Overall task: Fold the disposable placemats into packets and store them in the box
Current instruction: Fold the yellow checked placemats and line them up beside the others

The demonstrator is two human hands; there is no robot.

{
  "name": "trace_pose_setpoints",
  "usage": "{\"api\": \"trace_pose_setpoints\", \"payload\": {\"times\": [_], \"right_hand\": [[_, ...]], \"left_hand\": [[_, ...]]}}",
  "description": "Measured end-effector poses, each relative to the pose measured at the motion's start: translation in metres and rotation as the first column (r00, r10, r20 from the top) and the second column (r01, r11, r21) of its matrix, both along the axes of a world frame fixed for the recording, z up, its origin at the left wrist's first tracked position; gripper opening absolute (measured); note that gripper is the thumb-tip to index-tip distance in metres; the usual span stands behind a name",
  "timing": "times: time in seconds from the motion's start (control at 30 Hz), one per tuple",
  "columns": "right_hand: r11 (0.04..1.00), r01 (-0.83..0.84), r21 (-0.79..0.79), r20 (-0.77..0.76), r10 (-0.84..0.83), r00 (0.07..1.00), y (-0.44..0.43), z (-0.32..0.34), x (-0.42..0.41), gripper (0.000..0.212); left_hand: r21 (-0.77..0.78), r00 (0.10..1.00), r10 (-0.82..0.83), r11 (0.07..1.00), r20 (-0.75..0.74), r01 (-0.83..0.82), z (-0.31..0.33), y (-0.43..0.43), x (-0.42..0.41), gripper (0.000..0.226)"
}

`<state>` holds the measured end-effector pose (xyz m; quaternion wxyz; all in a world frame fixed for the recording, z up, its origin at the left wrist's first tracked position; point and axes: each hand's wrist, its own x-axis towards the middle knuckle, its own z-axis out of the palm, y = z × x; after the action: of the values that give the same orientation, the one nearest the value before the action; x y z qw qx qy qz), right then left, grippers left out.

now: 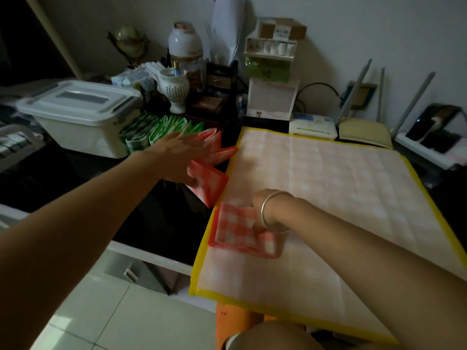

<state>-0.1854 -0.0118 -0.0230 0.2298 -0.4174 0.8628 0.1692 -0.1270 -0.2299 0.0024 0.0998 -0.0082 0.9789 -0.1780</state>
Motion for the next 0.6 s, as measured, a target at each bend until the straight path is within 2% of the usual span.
{"api": "trace_pose_setpoints", "payload": {"times": [0.1, 0.17, 0.27, 0.33, 0.43, 0.5, 0.57, 0.6], "right_hand": [[0.998, 0.052, -0.039, 0.076, -0.049, 0.996, 0.002, -0.003, -0.007, 0.046], [0.994, 0.098, -0.054, 0.145, -0.089, 0.985, 0.005, -0.006, -0.013, 0.049], [0.975, 0.185, -0.126, 0.303, -0.139, 0.943, 0.011, -0.01, -0.022, 0.047], [0.949, 0.246, -0.2, 0.408, -0.147, 0.901, 0.014, -0.009, -0.023, 0.033], [0.901, 0.306, -0.308, 0.453, -0.143, 0.88, 0.011, -0.004, -0.021, 0.024], [0.845, 0.363, -0.393, 0.469, -0.156, 0.87, 0.004, 0.002, -0.019, 0.019], [0.73, 0.5, -0.466, 0.536, -0.216, 0.816, -0.006, 0.008, -0.024, 0.016], [0.662, 0.565, -0.493, 0.55, -0.265, 0.792, -0.012, 0.009, -0.027, 0.023]], "left_hand": [[0.195, 0.989, 0.07, 0.98, -0.128, -0.044, 0.002, 0.0, -0.011, 0.073], [0.233, 0.971, 0.135, 0.969, -0.2, -0.087, -0.003, 0.002, -0.014, 0.061], [0.208, 0.918, 0.203, 0.969, -0.341, -0.137, -0.013, 0.007, -0.018, 0.056], [0.169, 0.878, 0.233, 0.97, -0.418, -0.177, -0.021, 0.008, -0.023, 0.056], [0.101, 0.846, 0.25, 0.968, -0.471, -0.229, -0.029, 0.006, -0.029, 0.055], [0.121, 0.829, 0.26, 0.965, -0.495, -0.231, -0.032, 0.002, -0.032, 0.053], [0.148, 0.807, 0.278, 0.96, -0.52, -0.236, -0.034, -0.003, -0.035, 0.053], [0.149, 0.803, 0.291, 0.957, -0.52, -0.25, -0.035, -0.005, -0.036, 0.052]]}}
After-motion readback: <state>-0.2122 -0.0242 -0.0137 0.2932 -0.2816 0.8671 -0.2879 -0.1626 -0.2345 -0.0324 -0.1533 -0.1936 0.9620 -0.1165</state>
